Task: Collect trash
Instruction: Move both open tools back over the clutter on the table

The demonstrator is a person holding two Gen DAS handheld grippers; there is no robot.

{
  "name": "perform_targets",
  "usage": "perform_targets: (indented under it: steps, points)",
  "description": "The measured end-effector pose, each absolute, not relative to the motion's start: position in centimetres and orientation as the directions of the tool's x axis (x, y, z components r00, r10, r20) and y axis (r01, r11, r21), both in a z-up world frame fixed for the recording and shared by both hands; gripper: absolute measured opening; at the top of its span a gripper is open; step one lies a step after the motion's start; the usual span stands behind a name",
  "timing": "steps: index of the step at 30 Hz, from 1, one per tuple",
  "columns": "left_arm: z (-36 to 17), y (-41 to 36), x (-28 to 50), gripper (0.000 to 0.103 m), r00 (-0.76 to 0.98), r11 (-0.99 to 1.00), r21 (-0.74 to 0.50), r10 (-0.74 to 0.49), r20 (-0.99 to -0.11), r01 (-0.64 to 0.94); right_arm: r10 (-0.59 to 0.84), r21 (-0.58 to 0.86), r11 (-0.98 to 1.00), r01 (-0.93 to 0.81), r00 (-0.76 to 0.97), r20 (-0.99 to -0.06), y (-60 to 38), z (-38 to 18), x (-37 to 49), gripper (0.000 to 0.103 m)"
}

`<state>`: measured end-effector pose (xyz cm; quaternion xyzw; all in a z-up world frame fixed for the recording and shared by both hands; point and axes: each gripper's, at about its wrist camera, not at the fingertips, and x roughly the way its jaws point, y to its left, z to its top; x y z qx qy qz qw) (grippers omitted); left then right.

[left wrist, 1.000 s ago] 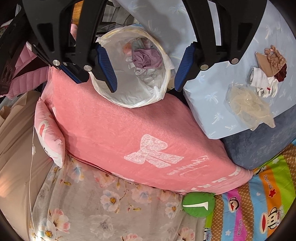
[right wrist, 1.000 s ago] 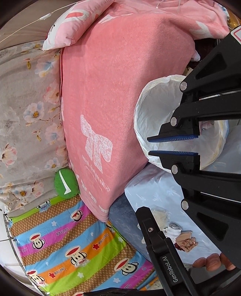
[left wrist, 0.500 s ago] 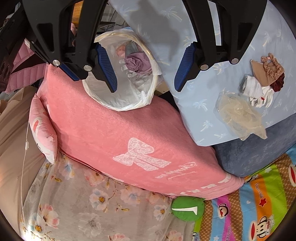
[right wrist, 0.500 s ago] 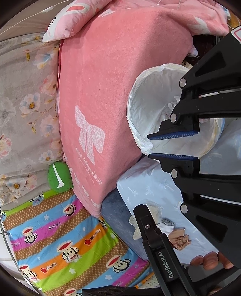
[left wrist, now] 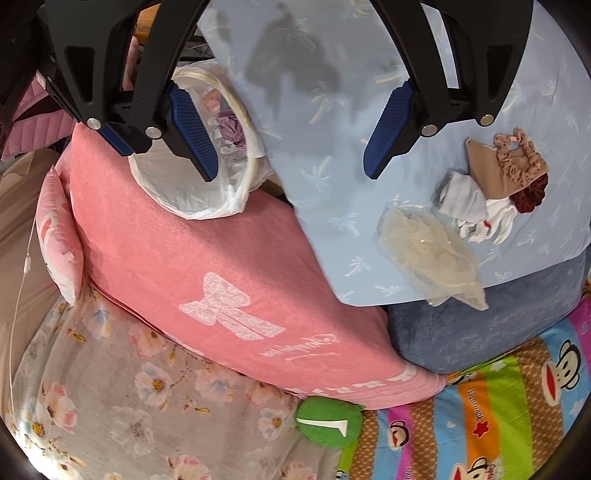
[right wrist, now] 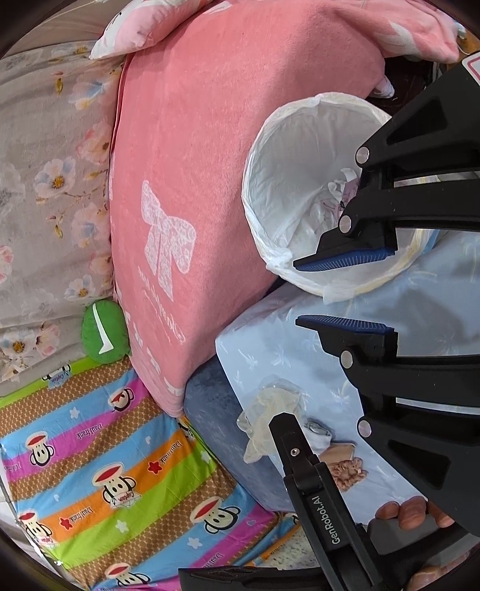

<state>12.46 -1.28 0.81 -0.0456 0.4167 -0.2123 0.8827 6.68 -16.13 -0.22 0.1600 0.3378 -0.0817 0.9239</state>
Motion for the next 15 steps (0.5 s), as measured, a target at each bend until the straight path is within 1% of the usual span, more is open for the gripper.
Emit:
perform_targets:
  steps: [15]
  points:
    - [-1.6,6.4,13.6,0.077,0.581,0.949,-0.26,-0.316,-0.75,0.18,0.028,0.211,0.965,0.156,0.737,-0.675,-10.1,-1.2,9.2,0.031]
